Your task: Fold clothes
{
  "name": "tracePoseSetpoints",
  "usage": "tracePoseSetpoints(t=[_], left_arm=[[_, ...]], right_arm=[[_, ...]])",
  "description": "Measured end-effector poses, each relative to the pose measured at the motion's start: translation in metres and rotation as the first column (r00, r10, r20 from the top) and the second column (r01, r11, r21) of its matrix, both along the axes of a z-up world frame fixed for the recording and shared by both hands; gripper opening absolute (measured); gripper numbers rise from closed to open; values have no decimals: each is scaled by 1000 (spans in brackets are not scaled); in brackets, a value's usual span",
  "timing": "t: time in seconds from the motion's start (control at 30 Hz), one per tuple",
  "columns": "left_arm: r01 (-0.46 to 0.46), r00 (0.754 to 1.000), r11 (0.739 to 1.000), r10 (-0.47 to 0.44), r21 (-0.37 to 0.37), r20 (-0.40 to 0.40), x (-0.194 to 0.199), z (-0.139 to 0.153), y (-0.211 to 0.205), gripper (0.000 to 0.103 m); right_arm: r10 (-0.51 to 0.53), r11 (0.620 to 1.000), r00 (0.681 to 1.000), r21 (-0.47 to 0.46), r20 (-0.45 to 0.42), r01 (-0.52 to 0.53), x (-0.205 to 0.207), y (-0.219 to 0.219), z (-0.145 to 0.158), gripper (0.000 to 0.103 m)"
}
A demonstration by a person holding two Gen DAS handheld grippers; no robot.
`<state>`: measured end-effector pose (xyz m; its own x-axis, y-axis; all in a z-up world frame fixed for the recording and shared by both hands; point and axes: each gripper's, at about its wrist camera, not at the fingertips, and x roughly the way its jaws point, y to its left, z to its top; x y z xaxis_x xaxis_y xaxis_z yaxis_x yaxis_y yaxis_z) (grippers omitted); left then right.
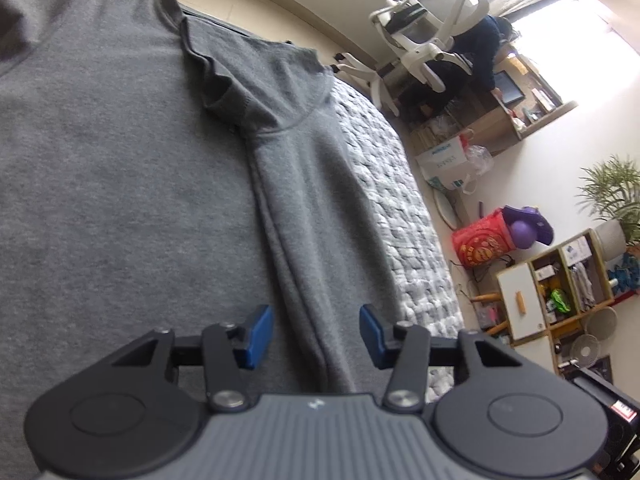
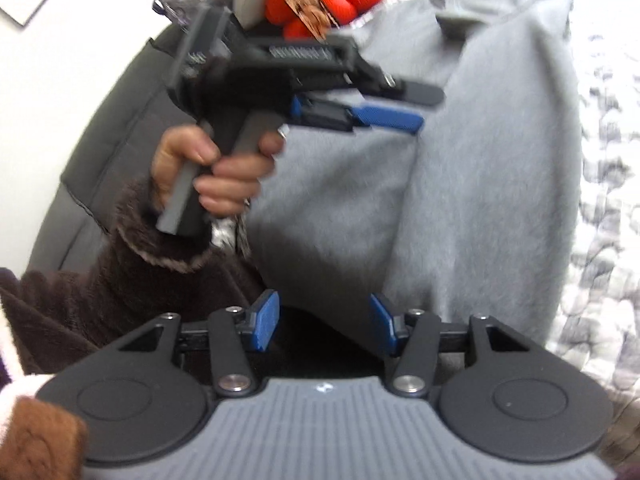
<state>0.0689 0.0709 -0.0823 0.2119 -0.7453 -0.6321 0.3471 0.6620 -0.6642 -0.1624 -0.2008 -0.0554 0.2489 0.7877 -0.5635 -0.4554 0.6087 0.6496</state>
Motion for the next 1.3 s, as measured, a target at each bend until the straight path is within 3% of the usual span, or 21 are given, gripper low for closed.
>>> tracePoseSetpoints(t=[0.1, 0.37, 0.57, 0.87, 1.0, 1.07, 1.2, 1.3], left_arm=[[32, 999, 999, -32, -20, 1, -3, 1, -6, 43], [81, 997, 997, -81, -11, 1, -5, 0, -17, 37], [90, 996, 996, -90, -1, -7, -10, -1, -17, 37], [88, 996, 996, -88, -2, 1, -15, 2, -13, 37], [88, 996, 996, -88, -6, 2, -14, 3, -14, 37], [87, 996, 996, -87, -6, 2, -14, 3, -13, 37], [79, 997, 997, -79, -6, -1, -14, 2, -13, 36], [72, 997, 997, -72, -8, -3, -14, 2, -11, 30]], right_arm=[[-4, 1000, 999, 15, 36, 3, -5, 4, 6, 55], [-71, 991, 997, -117, 14, 72, -16, 46, -4, 55], [-191, 930, 972, -293, 136, 224, -35, 55, -5, 55], [-272, 826, 919, -420, 287, 376, -44, 57, 5, 55], [-285, 797, 908, -450, 307, 403, -40, 55, 1, 55], [-290, 776, 900, -470, 324, 420, -39, 52, -4, 51], [-306, 741, 881, -490, 361, 458, -35, 52, -15, 23], [-333, 759, 878, -455, 345, 467, -33, 39, -10, 5]])
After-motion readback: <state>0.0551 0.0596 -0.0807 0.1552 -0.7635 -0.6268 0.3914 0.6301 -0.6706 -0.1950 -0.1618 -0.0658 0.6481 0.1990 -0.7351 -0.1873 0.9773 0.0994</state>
